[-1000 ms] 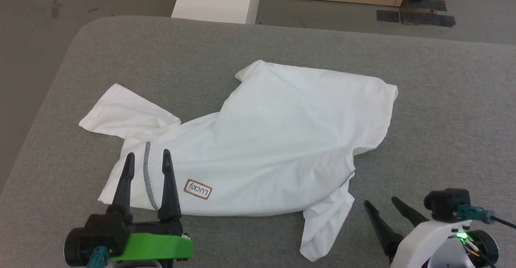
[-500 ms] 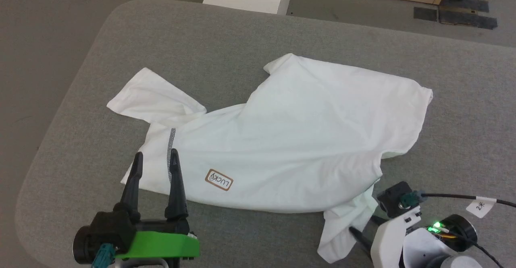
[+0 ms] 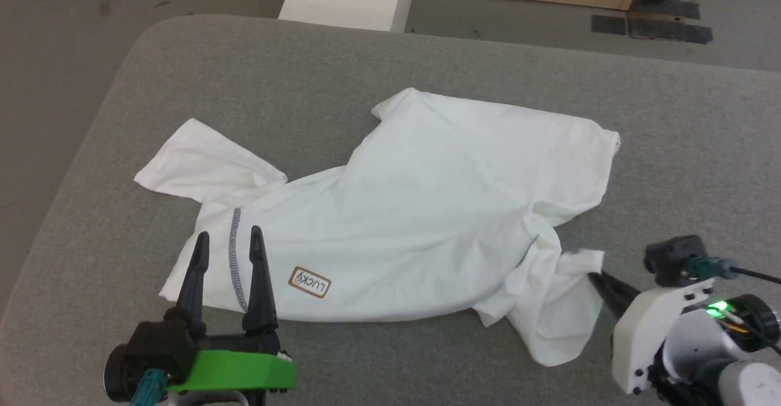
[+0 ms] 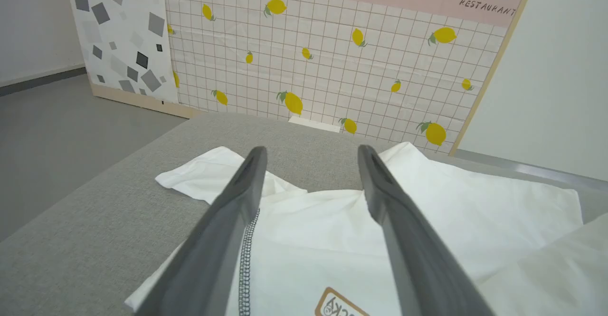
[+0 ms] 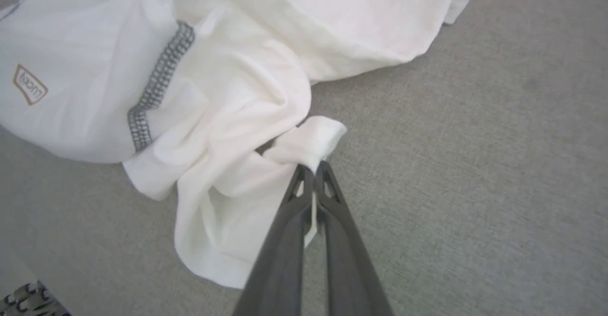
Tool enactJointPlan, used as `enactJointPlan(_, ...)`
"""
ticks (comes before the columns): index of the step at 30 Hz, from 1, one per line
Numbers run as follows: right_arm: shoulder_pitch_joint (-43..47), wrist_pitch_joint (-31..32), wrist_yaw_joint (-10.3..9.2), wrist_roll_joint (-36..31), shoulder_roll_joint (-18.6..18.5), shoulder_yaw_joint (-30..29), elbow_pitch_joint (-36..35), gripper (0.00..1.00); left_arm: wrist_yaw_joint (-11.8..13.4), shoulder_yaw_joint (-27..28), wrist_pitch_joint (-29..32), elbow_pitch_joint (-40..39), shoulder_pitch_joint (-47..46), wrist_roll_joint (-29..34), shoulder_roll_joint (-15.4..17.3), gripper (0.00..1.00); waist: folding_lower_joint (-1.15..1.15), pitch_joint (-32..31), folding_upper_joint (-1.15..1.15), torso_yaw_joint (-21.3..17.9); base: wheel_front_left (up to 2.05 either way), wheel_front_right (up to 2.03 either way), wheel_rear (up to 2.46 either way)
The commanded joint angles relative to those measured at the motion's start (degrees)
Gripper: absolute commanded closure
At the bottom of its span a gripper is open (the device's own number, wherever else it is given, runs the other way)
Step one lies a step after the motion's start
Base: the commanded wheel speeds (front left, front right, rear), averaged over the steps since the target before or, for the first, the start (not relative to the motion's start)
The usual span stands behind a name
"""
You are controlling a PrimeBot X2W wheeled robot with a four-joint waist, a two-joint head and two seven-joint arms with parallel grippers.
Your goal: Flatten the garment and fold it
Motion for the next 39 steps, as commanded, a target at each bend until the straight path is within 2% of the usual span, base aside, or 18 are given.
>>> enactJointPlan(1, -0.6, -0.1, -0.08, 0.2, -0.3, -1.9, -1.1, 1.0, -0.3, 0.3, -0.3, -0.1, 0.0, 0.0, -0.3, 0.0, 0.0, -1.3, 0.0, -3.1, 0.0, 0.0, 0.0)
enactJointPlan(7, -3.7, 0.6, -0.08, -1.4, -4.1, -14.6, -4.4, 1.0, -1.1, 0.9, -0.3, 0.0, 0.0, 0.4, -0.3, 0.0, 0.0, -2.1, 0.0, -7.3, 0.0, 0.0, 0.0)
enactJointPlan(12, -4.9, 0.5, -0.08, -3.2, -8.0, -25.4, -3.5, 1.0, -1.7, 1.1, -0.3, 0.2, 0.0, 0.6, -0.3, 0.0, 0.0, -2.0, 0.0, -8.8, 0.0, 0.0, 0.0)
enactJointPlan(18, -3.3, -2.5, -0.08, -7.9, -11.9, -35.8, 2.4, 1.0, -2.3, 1.0, -0.3, 0.6, 0.4, 0.9, 0.3, 0.0, 0.0, -1.3, 0.0, -8.7, 0.0, 0.0, 0.0)
enactJointPlan(21, -2.3, -6.0, -0.08, -10.5, -14.4, -40.1, 7.3, 1.0, -2.3, 1.0, 0.0, 0.5, 0.4, 1.2, 0.9, 0.0, 0.0, -0.7, 0.0, -8.0, 0.0, 0.0, 0.0)
enactJointPlan(25, -4.0, -11.4, -0.08, -12.7, -15.2, -43.0, 13.5, 1.0, -2.2, 1.0, 0.7, -0.3, 0.1, 1.3, 1.4, 0.0, 0.0, 0.5, 0.0, -7.4, 0.0, 0.0, 0.0)
enactJointPlan(26, -4.5, -12.6, -0.08, -13.4, -15.2, -43.2, 14.8, 0.93, -2.2, 0.9, 0.9, -0.5, 0.0, 1.3, 1.5, 0.0, 0.0, 0.8, 0.0, -7.3, 0.0, 0.0, 0.0)
enactJointPlan(27, -5.2, -13.7, -0.08, -14.0, -14.9, -43.4, 16.6, 0.66, -2.2, 0.7, 1.2, -0.6, -0.2, 1.3, 1.6, 0.0, 0.0, 1.0, 0.0, -7.1, 0.0, 0.0, 0.0)
enactJointPlan(28, -6.1, -14.5, -0.08, -14.4, -14.3, -43.6, 18.3, 0.0, -2.3, 0.6, 1.3, -0.6, -0.3, 1.3, 1.6, 0.0, 0.0, 1.2, 0.0, -6.9, 0.0, 0.0, 0.0)
enactJointPlan(34, -10.4, -17.7, -0.08, -13.6, -11.5, -41.7, 22.9, 0.0, -2.1, -0.4, 1.6, -0.4, -1.2, 1.2, 1.4, 0.0, 0.0, 1.5, 0.0, -6.4, 0.0, 0.0, 0.0)
enactJointPlan(39, -12.6, -20.7, -0.08, -9.3, -9.1, -39.4, 18.3, 0.0, -1.8, -1.0, 1.5, -0.4, -1.4, 1.1, 1.3, 0.0, 0.0, 0.9, 0.0, -6.5, 0.0, 0.0, 0.0)
